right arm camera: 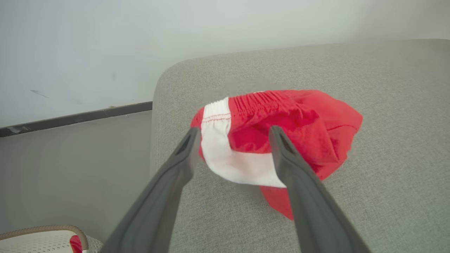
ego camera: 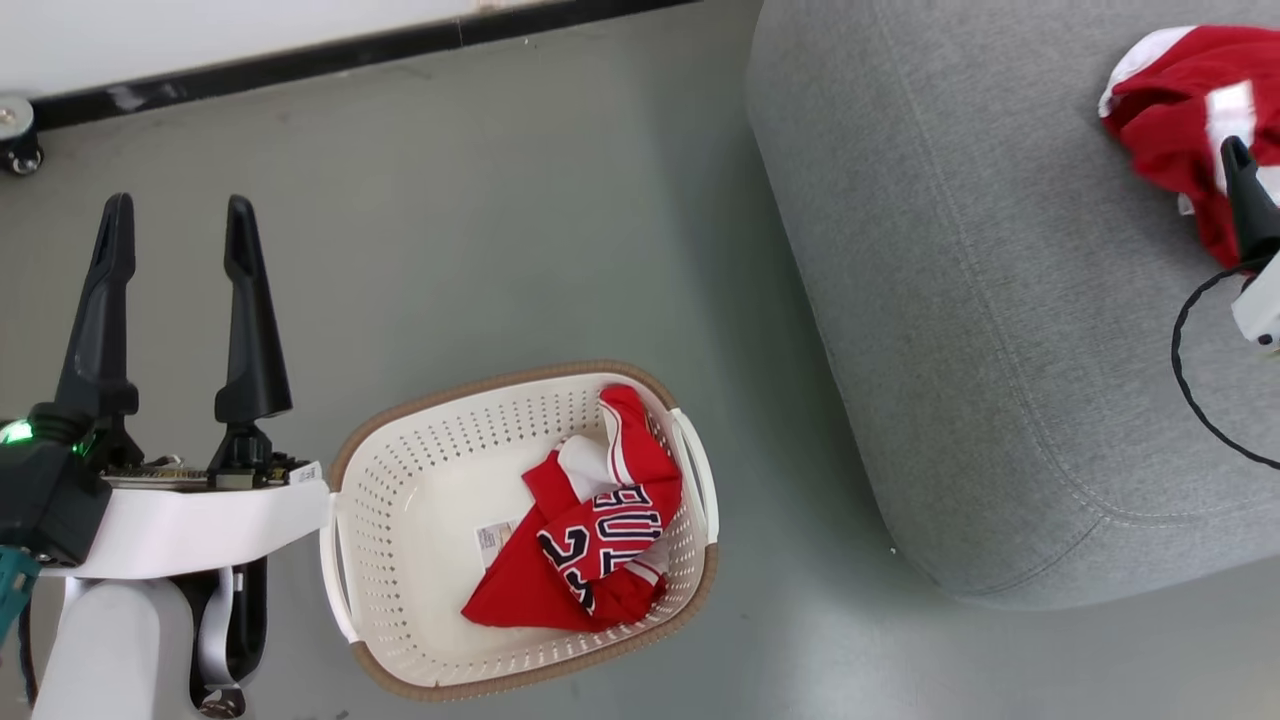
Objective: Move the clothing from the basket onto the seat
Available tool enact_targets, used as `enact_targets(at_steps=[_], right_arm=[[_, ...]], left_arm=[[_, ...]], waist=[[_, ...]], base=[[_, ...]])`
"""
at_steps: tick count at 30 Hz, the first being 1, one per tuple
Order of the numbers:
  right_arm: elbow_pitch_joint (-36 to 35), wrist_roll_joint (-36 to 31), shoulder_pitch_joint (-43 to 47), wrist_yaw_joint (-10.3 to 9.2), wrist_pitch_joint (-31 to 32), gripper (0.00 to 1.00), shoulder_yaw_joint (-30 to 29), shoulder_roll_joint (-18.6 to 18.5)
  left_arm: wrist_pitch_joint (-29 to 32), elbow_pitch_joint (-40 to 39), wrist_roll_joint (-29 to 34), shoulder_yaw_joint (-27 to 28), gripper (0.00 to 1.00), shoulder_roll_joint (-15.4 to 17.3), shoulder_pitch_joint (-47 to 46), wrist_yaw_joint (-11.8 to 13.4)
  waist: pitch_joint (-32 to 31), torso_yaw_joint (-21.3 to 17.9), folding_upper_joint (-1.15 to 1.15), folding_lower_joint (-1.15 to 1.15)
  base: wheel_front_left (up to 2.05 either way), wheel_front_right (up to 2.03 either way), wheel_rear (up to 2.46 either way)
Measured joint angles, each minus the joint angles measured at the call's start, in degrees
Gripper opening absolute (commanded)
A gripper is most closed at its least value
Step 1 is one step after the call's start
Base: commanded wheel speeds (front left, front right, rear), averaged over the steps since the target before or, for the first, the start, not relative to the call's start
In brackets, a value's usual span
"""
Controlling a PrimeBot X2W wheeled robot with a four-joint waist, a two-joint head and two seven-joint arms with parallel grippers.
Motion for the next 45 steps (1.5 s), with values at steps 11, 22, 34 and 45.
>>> enact_targets(at_steps=[11,22,34,45], right_arm=[[-11.6,4.6,3.9,0.0,-1.4,1.0,5.0,-2.7],[-22.9,4.8,7.3,0.0,-9.4,1.0,8.7,-1.6],[-29.5,3.0,15.0,0.0,-15.2,1.0,8.8,0.8],[-32.1,-1.8,25.3,0.0,-15.7,1.0,7.2,5.1]], left_arm=[[0.0,-0.6,0.0,2.6,1.0,-1.6,3.0,1.2],[0.0,1.4,1.3,5.0,1.0,-2.0,9.2,2.6],[0.0,3.7,2.1,5.4,1.0,-3.2,14.1,3.9],[0.0,6.9,2.5,2.1,1.0,-4.7,16.6,3.8]], waist=[[-4.9,-0.4,0.0,0.0],[-9.6,1.7,0.0,0.0],[-14.8,5.5,0.0,0.0],[-19.1,8.6,0.0,0.0]], base=[[0.0,0.0,0.0],[0.0,0.0,0.0],[0.0,0.0,0.0],[0.0,0.0,0.0]])
